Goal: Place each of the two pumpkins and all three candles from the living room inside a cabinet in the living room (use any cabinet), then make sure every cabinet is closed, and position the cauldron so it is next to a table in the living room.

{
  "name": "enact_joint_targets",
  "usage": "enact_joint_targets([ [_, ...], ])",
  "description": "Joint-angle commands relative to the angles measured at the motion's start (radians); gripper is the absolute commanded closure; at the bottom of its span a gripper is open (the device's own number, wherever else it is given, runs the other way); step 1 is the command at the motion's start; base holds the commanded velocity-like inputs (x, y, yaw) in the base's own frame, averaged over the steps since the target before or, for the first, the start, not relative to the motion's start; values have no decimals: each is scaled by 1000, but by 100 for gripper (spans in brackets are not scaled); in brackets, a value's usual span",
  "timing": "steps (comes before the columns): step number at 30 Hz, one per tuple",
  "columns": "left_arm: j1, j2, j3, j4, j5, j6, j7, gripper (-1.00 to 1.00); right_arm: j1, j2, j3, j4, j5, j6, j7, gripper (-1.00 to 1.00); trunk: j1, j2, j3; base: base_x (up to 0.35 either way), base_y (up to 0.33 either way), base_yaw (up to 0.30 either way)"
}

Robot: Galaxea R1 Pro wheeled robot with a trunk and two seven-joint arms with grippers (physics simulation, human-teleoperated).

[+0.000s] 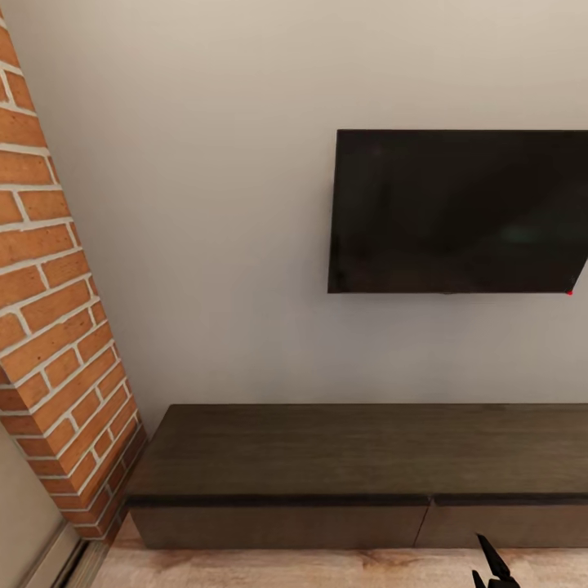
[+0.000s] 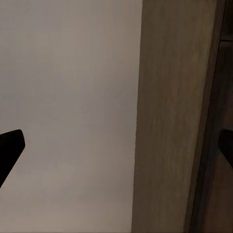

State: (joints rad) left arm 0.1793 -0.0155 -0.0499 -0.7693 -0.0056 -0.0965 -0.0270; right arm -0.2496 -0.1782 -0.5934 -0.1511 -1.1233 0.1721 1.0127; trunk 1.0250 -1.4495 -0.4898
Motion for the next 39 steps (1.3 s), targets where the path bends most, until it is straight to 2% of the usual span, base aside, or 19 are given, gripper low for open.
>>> enact_joint_targets([
  [1,0,-1,1,-1,0,-2,-3,-100,0,-1,1,2,-10,10,3,-100,0,0,-1,4,0,0],
  [18,2,0,4,-1,2,-2,-3,-100,-1,-4,-2,-13,-9,5,18,-100,0,0,-1,0,0,0],
  [25,1,-1,4,-2,2,-3,-3,-100,-3,-26,9,-108,0,8,44,-100,0,0,-1,0,0,0],
  [27,2,-1,4,-1,1,-3,-4,-100,-3,-30,10,-120,1,10,69,-100,0,0,-1,0,0,0],
  [32,1,-1,4,-1,1,-3,-4,-100,-4,-40,12,-123,3,12,119,-100,0,0,-1,0,0,0],
  [39,2,-1,4,-1,1,-3,-4,-100,-4,-44,13,-122,7,5,125,-100,0,0,-1,0,0,0],
])
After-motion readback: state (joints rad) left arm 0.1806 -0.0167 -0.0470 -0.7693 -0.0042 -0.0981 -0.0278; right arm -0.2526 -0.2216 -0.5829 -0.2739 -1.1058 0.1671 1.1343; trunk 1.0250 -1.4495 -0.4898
